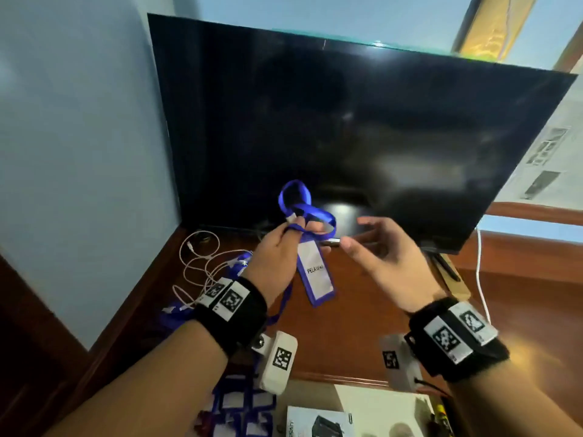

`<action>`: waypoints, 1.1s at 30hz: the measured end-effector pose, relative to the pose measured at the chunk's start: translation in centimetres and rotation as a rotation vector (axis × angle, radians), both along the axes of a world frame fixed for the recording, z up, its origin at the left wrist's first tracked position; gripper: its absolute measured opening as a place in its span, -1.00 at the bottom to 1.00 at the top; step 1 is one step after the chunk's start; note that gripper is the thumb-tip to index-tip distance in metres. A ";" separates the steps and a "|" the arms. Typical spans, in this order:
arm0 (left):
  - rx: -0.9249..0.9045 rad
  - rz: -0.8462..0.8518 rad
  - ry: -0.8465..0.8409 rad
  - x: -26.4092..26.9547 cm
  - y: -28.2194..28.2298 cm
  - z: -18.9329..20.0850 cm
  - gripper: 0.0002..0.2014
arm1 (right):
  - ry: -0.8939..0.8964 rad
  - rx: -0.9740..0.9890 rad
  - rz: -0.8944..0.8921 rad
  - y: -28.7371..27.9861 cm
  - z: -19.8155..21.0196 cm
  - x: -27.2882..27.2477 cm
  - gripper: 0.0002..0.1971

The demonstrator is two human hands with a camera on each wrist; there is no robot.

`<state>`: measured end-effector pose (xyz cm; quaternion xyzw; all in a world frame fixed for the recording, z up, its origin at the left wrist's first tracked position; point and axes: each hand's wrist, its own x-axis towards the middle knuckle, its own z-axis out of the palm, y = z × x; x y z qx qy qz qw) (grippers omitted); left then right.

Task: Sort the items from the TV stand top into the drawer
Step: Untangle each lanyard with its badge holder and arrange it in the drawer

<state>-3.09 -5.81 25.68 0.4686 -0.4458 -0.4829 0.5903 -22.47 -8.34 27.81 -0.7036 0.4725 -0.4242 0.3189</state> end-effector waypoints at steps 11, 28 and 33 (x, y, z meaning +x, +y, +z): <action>0.029 0.087 -0.003 3.2 0.5 1.0 -0.73 | -0.272 0.209 0.079 2.6 -2.9 3.5 -0.84; -0.044 -0.370 -0.508 7.8 4.7 1.3 -0.50 | -0.300 -0.074 0.204 3.5 5.5 3.3 -0.90; -0.034 -0.172 -0.432 7.1 6.5 1.2 -0.73 | -0.427 -0.153 -0.020 1.3 6.2 0.9 -0.87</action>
